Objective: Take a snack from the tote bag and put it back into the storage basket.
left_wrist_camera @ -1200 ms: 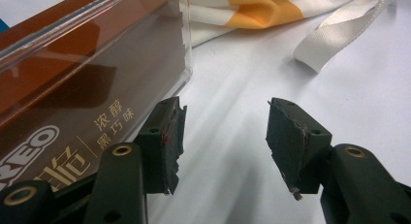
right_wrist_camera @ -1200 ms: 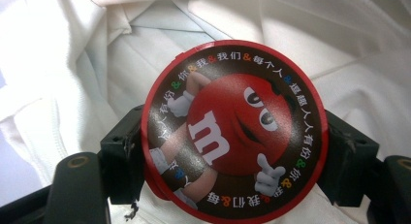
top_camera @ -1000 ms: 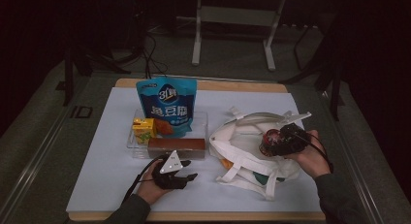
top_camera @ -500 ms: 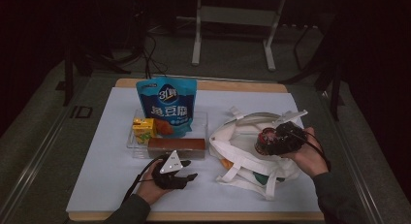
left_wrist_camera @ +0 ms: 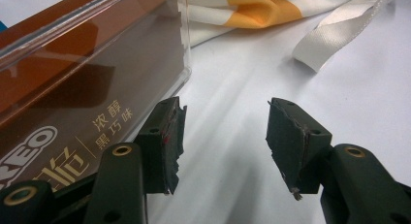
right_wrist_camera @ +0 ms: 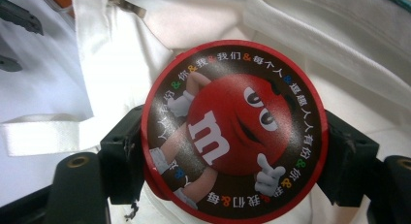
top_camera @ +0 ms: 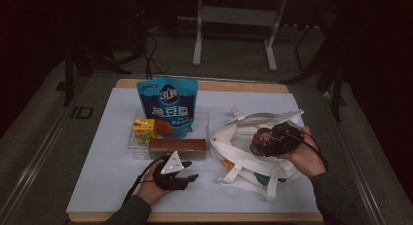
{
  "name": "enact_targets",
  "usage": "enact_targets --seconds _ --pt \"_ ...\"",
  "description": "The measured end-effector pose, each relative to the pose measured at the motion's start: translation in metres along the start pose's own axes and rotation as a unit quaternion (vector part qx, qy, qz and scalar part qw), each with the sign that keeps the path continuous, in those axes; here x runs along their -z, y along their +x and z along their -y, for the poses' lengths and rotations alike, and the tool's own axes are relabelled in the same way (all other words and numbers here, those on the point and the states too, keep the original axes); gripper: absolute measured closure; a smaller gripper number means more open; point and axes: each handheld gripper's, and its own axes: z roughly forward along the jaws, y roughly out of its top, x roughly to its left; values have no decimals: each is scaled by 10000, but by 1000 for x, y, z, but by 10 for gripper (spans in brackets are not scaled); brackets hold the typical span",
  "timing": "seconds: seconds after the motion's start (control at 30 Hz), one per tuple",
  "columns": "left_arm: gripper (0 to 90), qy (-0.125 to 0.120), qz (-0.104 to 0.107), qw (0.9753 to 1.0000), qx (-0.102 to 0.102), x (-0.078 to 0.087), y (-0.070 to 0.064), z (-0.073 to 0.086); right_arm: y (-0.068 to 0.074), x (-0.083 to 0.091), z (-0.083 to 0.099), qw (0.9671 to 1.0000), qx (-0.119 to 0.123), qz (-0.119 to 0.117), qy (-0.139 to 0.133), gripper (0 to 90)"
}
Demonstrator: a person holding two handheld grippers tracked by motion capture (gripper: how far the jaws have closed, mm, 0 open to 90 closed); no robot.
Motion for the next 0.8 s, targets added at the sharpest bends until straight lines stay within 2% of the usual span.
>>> enact_targets --seconds 0.8 --pt "469 -6 -4 10000 0 0 0 0 22 0 -17 9992 318 -238 -21 253"
